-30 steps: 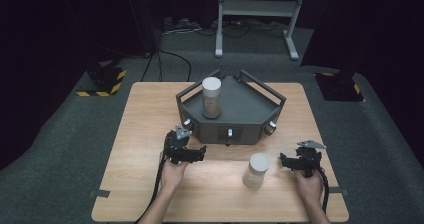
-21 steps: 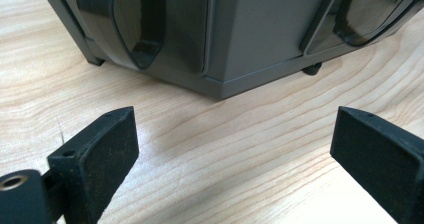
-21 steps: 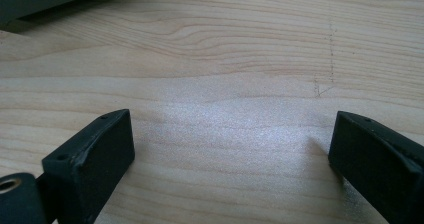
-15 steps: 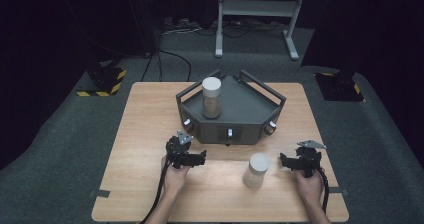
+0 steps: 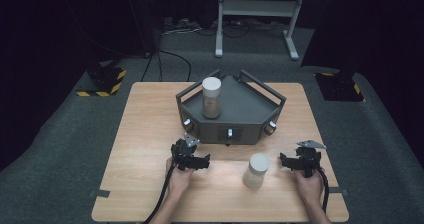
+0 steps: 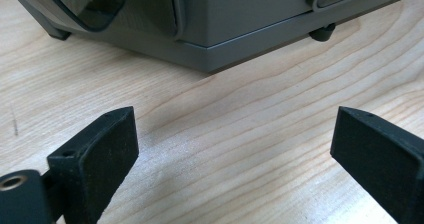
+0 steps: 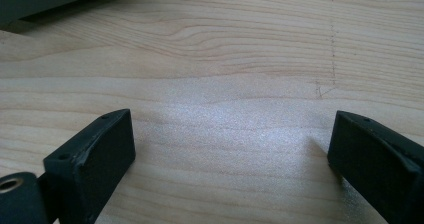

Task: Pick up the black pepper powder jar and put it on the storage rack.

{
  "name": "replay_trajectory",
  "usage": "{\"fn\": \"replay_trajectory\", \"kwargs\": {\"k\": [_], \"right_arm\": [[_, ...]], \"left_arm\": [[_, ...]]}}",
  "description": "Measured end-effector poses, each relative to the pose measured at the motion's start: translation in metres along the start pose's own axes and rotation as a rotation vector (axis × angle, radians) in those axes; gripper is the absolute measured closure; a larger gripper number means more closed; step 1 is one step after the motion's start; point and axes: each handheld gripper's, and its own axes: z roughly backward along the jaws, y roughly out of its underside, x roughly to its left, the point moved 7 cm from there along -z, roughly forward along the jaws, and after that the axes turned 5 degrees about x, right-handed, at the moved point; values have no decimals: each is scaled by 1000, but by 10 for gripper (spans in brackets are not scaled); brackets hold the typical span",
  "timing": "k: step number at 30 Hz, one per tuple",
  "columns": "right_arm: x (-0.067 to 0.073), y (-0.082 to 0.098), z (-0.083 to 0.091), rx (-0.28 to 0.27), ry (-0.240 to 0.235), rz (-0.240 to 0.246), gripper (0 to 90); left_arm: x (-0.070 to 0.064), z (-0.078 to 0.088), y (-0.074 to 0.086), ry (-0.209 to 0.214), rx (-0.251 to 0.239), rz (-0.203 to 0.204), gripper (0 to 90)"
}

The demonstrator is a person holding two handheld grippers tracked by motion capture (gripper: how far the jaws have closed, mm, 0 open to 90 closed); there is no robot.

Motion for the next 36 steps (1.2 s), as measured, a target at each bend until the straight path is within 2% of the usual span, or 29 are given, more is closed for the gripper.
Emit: {"fn": "replay_trajectory", "kwargs": {"k": [2, 6, 9, 14, 16, 22, 36], "right_arm": [[0, 0, 0, 0, 0, 0, 43], [0, 0, 0, 0, 0, 0, 42], [0, 0, 0, 0, 0, 0, 43], [0, 0, 0, 0, 0, 0, 42], [0, 0, 0, 0, 0, 0, 42], [0, 0, 0, 1, 0, -1, 41], [0, 0, 0, 0, 1, -1, 41]], "left_arm": [[0, -3, 2, -1, -6, 13, 49], [-1, -7, 5, -5, -3, 10, 48], [-2, -9, 9, -16, 9, -13, 42], [-2, -15, 14, -27, 13, -16, 36], [-3, -16, 15, -36, 18, -33, 27], [0, -16, 21, -17, -17, -26, 14], [1, -16, 21, -13, -13, -32, 14]]}}
